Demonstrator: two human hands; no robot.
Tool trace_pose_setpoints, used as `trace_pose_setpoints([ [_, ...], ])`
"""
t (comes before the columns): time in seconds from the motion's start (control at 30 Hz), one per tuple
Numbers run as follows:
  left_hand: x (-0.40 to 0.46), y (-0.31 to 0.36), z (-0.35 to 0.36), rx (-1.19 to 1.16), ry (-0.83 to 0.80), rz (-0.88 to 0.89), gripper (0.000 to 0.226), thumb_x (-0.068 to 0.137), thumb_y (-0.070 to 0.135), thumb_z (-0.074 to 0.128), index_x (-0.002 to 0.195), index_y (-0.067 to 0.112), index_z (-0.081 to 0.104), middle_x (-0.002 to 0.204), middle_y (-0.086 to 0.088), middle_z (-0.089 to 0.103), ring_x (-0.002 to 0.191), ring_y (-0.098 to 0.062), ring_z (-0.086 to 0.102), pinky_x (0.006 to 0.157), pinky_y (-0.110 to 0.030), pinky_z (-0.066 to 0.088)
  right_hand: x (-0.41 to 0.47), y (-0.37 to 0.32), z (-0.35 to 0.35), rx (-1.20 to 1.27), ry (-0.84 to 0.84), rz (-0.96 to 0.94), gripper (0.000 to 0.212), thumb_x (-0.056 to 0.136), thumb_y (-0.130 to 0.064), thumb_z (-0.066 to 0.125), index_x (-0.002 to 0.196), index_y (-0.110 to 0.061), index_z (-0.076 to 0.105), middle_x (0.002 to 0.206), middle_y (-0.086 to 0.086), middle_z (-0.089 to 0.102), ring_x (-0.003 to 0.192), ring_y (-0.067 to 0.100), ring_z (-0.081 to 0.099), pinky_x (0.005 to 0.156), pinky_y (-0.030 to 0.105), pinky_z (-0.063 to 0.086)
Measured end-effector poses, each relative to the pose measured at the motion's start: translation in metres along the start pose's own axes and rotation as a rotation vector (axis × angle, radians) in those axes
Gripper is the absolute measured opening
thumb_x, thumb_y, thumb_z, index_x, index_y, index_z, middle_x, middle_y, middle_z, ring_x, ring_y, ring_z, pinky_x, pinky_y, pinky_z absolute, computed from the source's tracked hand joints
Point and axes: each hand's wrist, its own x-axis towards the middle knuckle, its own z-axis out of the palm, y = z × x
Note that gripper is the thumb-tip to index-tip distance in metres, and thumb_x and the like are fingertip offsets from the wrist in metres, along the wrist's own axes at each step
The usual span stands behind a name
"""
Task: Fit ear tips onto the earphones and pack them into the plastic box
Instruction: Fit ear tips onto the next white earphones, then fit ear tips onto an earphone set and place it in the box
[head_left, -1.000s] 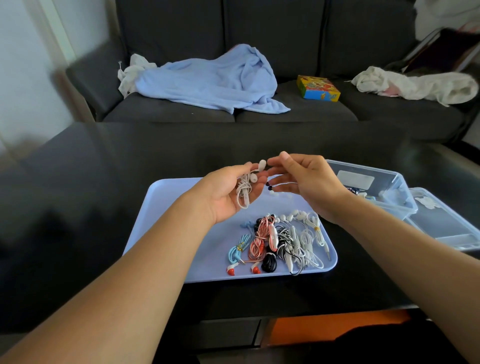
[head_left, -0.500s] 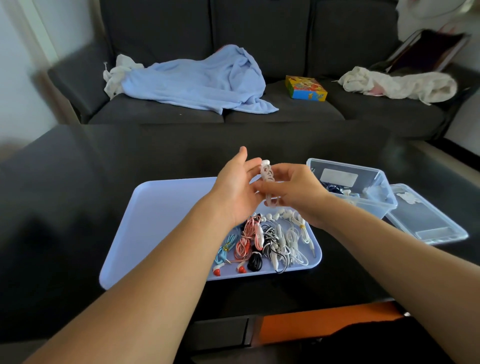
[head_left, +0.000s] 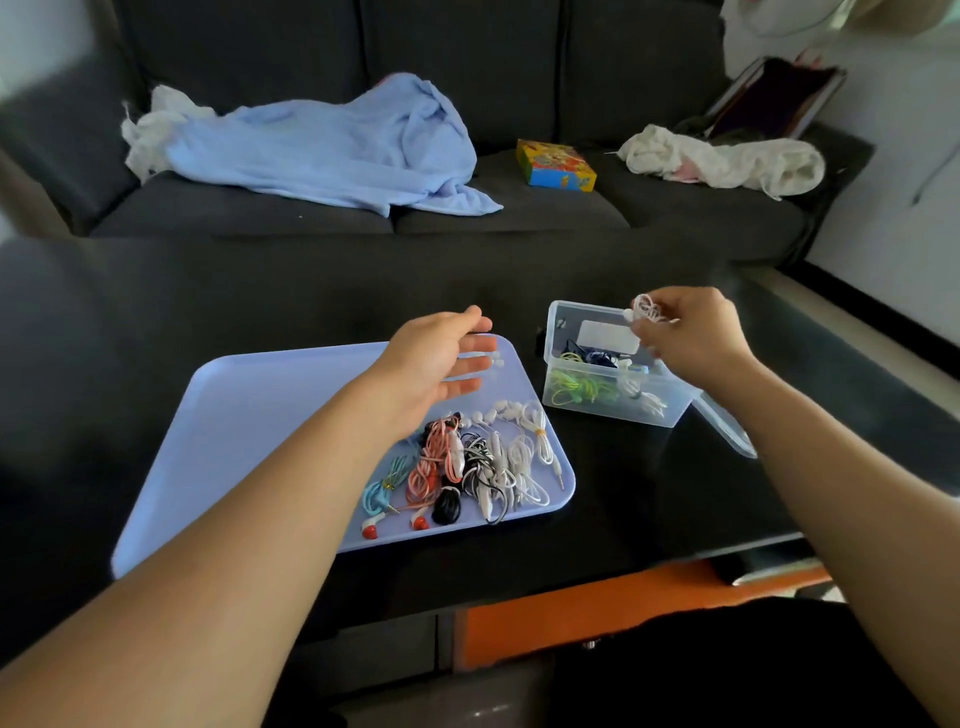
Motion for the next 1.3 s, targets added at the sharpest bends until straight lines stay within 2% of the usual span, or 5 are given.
trace_pose_setpoints([
  [0.33,0.001,-0.007,0.005,0.108,-0.019,0.019,0.025,0.101,0.034,0.054,0.112,0.016,0.068,0.113,-0.005,0.071,0.107,-0.022,0.067,0.087,-0.036,0.056,0.005,0.005,0.005,-0.206,-0.039,-0.023,0.047,0.084,-0.027,0.081,0.125,-0.009,0.068,0.118,0.01,0.07,0.101,0.023,0.065,0.084,0.027,0.048],
  [0.57,0.006,-0.009,0.0,0.149,-0.021,0.011,0.028,0.101,0.039,0.053,0.108,0.017,0.069,0.11,-0.004,0.072,0.105,-0.021,0.068,0.09,-0.038,0.057,-0.013,-0.023,0.03,-0.144,-0.334,-0.072,0.049,0.088,-0.061,0.063,0.091,-0.014,0.077,0.079,0.003,0.068,0.071,0.014,0.06,0.063,0.031,0.049],
  [0.93,0.001,-0.017,-0.026,1.08,0.161,0.234,0.025,0.096,0.033,0.059,0.095,0.013,0.072,0.094,-0.003,0.07,0.089,-0.025,0.063,0.073,-0.032,0.047,-0.021,-0.037,0.04,-0.271,-0.632,-0.252,0.016,0.085,-0.025,0.077,0.074,-0.013,0.078,0.069,0.001,0.068,0.066,0.019,0.058,0.068,0.037,0.051],
  [1.1,-0.002,-0.013,-0.038,1.153,0.191,0.219,0.032,0.096,0.031,0.057,0.096,0.003,0.073,0.095,-0.015,0.072,0.081,-0.031,0.064,0.071,-0.039,0.053,-0.029,-0.045,0.041,-0.244,-0.785,-0.289,0.003,0.081,-0.02,0.08,0.085,-0.02,0.081,0.089,-0.007,0.077,0.086,0.015,0.071,0.089,0.043,0.059],
  [1.3,-0.004,-0.008,-0.061,1.102,0.152,0.124,0.01,0.093,0.025,0.065,0.098,0.019,0.07,0.104,-0.003,0.069,0.087,-0.021,0.062,0.074,-0.03,0.046,-0.04,-0.097,0.028,-0.342,-0.477,-0.433,0.033,0.073,-0.053,0.082,0.074,-0.021,0.077,0.075,-0.01,0.073,0.075,0.006,0.068,0.072,0.026,0.057],
])
